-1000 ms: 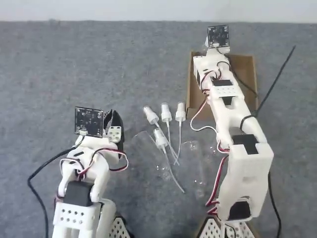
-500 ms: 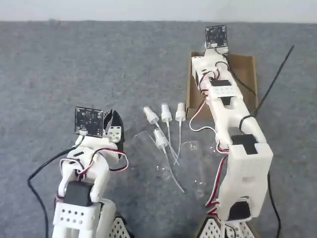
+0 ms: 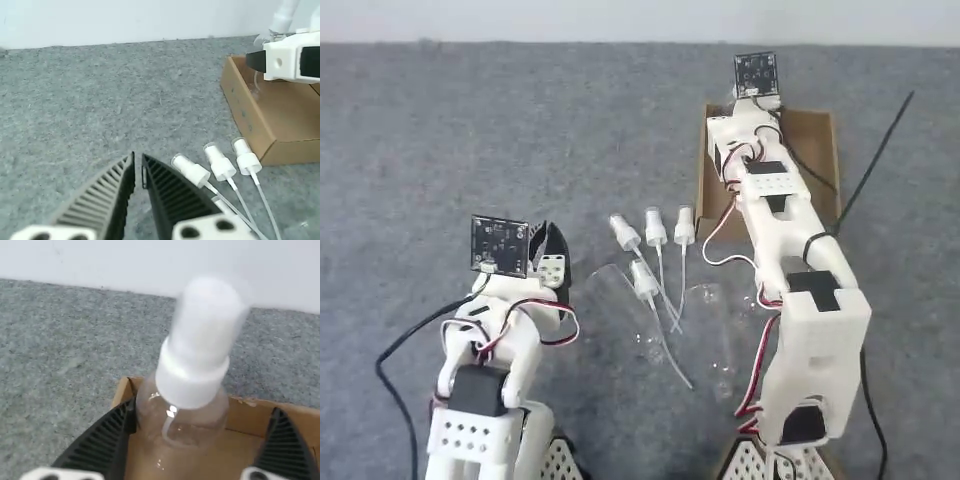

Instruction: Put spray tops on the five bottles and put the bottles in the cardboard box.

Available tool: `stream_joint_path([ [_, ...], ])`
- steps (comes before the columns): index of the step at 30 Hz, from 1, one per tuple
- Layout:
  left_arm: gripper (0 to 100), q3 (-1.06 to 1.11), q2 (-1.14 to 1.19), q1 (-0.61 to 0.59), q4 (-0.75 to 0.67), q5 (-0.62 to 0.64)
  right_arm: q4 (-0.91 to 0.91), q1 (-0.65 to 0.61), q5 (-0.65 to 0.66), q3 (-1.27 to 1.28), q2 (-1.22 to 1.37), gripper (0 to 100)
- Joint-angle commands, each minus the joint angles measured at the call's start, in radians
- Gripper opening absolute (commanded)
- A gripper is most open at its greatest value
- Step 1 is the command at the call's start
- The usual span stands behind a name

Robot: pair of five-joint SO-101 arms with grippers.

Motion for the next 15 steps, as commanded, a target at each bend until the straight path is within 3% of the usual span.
stream_joint_path([
  [1, 1, -0.004, -0.020, -0.005, -0.029, -0.003, 0.012, -0.004, -0.003, -0.051, -0.097, 32.9],
  [15, 1, -0.004, -0.020, -0.005, -0.029, -0.003, 0.268, -0.008, -0.002, -0.081, -0.355, 32.6],
])
